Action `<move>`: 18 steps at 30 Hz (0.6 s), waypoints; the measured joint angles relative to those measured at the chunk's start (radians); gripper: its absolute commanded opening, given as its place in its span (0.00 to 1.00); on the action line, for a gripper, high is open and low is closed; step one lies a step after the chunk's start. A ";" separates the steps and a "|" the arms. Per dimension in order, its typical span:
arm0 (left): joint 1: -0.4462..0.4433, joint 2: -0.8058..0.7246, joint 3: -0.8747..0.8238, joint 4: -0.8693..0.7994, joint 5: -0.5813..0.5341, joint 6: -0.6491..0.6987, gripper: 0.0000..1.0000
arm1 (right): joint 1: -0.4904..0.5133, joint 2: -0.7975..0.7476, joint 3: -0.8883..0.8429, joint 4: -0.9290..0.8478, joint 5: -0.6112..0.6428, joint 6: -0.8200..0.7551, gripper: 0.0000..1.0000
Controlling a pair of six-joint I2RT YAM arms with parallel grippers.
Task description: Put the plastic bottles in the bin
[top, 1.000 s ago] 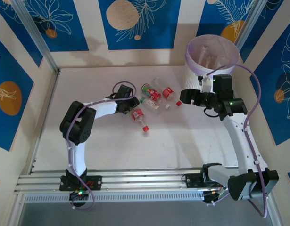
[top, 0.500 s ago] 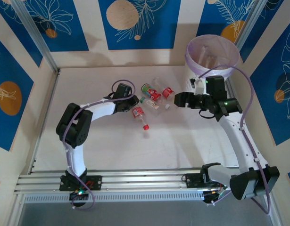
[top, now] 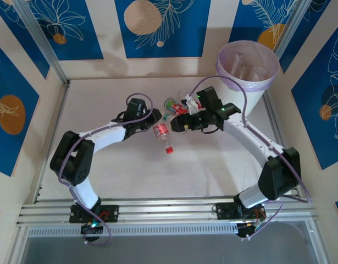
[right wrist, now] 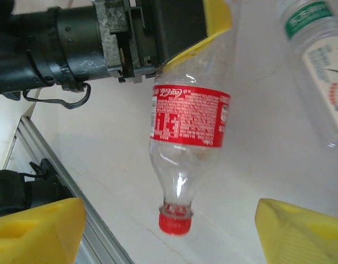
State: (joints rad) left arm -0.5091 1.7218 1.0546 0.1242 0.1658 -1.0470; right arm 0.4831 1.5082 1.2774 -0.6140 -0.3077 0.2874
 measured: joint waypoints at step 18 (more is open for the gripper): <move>0.000 -0.038 -0.053 0.226 0.051 -0.082 0.00 | 0.076 0.231 0.006 0.132 -0.063 0.047 0.79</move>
State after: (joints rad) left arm -0.5091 1.6840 1.0016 0.3500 0.2169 -1.1286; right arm 0.5591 1.7390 1.2839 -0.4816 -0.3702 0.3347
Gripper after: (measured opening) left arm 0.409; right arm 0.812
